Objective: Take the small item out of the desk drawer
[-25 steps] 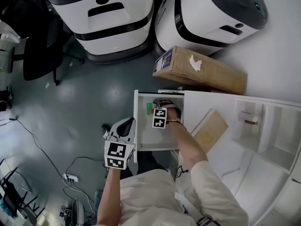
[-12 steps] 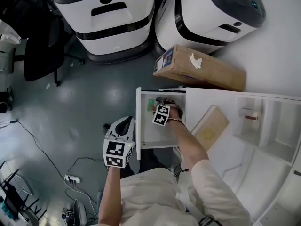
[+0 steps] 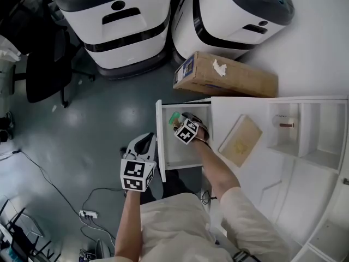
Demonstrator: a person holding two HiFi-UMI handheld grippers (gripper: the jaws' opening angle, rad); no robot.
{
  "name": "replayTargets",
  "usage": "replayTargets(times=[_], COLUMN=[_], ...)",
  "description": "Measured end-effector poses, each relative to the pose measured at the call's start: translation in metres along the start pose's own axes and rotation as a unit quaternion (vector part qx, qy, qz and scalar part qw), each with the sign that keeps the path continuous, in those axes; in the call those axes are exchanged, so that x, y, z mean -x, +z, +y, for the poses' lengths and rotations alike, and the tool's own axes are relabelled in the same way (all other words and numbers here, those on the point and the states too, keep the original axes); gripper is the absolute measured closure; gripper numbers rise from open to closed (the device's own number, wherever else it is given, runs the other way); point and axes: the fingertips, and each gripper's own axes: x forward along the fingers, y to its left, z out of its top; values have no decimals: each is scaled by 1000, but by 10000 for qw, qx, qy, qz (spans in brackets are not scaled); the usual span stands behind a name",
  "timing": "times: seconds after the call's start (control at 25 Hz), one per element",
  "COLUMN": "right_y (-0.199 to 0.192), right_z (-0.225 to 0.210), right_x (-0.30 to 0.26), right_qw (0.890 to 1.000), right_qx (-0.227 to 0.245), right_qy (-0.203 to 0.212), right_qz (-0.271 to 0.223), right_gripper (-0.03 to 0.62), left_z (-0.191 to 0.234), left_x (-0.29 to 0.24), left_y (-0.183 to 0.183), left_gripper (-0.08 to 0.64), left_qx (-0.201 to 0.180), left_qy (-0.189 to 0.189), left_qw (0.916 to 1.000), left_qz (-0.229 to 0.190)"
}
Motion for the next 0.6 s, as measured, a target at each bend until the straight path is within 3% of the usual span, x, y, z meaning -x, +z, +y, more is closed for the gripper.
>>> replayTargets(times=[0.12, 0.6], right_y=[1, 8], right_z=[-2, -2], right_x=[15, 61], right_qw=[9993, 9935], right_qx=[-319, -879], right_qy=[-127, -606], right_qz=[-115, -387], right_gripper=[235, 235], left_z=[-5, -23], left_x=[3, 14], left_y=[4, 14], left_gripper=[543, 543], left_qx=[-66, -388], left_qy=[-103, -496], left_qw=[9999, 9980], left_qz=[-13, 1])
